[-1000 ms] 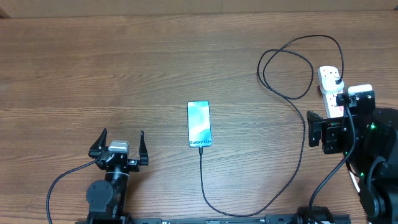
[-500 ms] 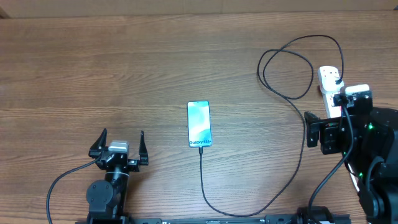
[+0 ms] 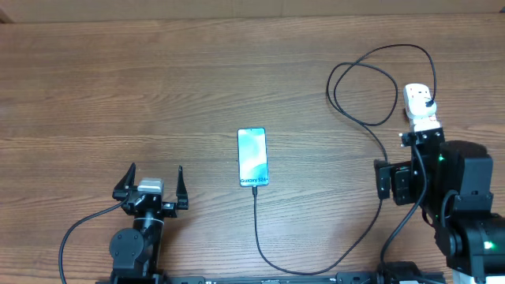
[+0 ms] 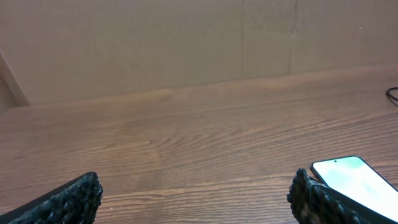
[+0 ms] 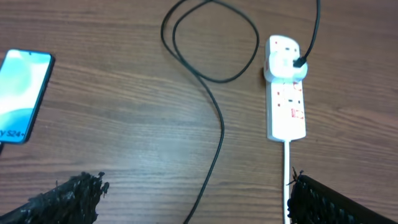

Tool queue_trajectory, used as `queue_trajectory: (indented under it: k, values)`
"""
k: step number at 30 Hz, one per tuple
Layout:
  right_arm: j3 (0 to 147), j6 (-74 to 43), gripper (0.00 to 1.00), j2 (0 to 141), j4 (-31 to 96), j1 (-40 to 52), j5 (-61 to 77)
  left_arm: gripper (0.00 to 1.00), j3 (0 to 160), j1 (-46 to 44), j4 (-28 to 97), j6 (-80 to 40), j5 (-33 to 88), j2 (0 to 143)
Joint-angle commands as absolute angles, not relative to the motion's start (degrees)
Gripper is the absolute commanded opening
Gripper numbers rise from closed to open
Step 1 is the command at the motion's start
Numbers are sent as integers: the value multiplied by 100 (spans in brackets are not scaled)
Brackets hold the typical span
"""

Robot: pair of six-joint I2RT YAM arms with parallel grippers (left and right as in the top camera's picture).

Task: Plug charger to phone and switch on socket

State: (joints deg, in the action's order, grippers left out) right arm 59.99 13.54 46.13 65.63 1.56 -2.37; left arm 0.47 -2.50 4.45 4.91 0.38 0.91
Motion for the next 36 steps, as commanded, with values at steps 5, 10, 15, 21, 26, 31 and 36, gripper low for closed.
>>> queue_trajectory:
  k: [5,10,15,21,26,31,36]
  values:
    - [5909,1356,100,4362,6528,187,-268,100,27,-231,447,602,43,25]
    - [5909,1356,100,4338,6528,187,-266,100,27,-231,447,602,43,25]
    - [5909,1358,100,4311,6530,187,-268,100,27,-231,447,602,43,25]
    - [5909,1358,100,4182,6528,187,-266,100,27,-231,447,602,43,25]
    - [5909,1358,100,4119,6528,187,-266,99,27,-231,447,602,43,25]
    - [5909,1358,100,4088,6528,187,-266,100,27,-231,447,600,43,25]
    - [5909,1358,100,4060,6530,189,-268,100,27,-231,447,602,43,25]
